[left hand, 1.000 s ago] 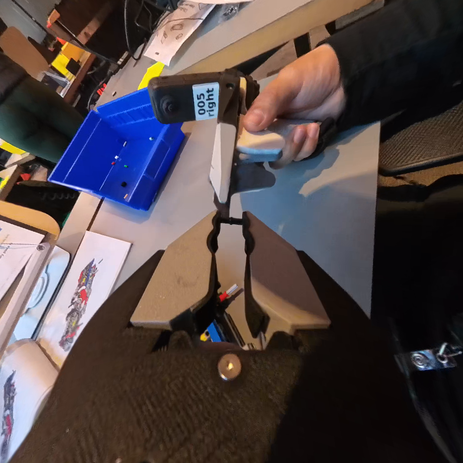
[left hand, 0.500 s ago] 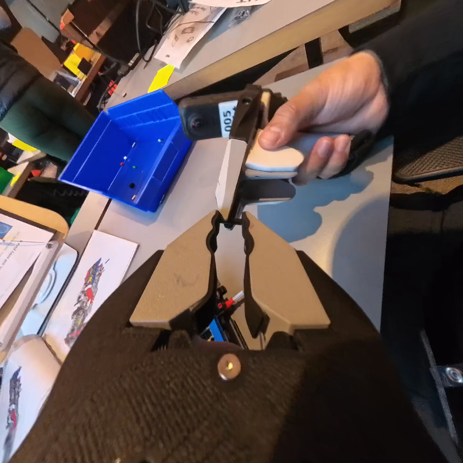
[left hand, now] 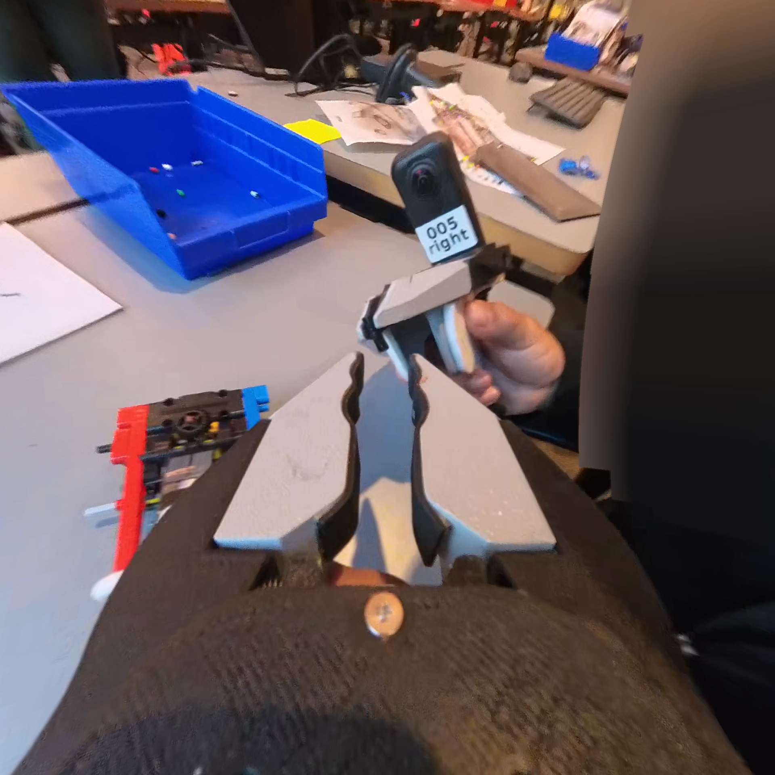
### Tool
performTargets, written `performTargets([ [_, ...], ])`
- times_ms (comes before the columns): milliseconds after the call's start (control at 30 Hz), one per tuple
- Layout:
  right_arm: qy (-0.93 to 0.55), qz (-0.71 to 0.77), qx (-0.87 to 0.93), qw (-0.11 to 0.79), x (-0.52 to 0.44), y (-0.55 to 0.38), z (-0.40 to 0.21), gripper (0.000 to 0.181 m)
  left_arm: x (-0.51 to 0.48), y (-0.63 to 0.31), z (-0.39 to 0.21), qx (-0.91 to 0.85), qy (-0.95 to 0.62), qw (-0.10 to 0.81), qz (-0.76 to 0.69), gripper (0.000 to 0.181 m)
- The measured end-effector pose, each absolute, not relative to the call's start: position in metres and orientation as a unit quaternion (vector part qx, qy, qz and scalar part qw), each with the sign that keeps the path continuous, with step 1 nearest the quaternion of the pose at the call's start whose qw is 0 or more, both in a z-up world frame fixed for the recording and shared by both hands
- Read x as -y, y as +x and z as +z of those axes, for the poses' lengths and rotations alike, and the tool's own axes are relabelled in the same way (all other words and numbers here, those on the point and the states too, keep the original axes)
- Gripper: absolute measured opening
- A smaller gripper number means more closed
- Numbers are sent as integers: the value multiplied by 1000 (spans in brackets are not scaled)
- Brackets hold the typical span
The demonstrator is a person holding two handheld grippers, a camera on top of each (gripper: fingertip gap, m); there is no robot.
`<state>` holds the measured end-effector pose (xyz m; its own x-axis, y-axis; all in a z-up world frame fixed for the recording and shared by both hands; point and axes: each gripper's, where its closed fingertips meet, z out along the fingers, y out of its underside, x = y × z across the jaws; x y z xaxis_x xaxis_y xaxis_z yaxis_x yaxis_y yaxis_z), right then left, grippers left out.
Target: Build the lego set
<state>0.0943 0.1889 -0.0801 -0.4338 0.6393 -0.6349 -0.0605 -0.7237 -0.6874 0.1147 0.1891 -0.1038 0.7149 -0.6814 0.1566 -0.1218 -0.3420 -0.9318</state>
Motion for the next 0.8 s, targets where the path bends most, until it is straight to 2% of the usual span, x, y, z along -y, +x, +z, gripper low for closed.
performTargets([
  [100, -475, 784, 311, 251, -185, 92, -78, 1, -185, 114, -96, -232, -761, 504, -336, 8],
  [300, -474, 759, 336, 293, -180, 94, -87, 1, -178, 116, -99, -218, -758, 472, -394, 12],
  [367, -473, 755, 343, 298, -179, 96, -90, 1, -180, 115, -103, -215, -762, 464, -396, 4],
  [467, -472, 749, 352, 305, -179, 97, -90, 0, -180, 116, -105, -232, -761, 462, -392, 2],
  [633, -494, 701, 409, 310, -180, 101, -105, 0, -182, 112, -121, -362, -785, 444, -235, 2],
  [800, -518, 575, 534, 341, -177, 106, -121, 0, -184, 107, -136, -523, -751, 401, -41, 2],
])
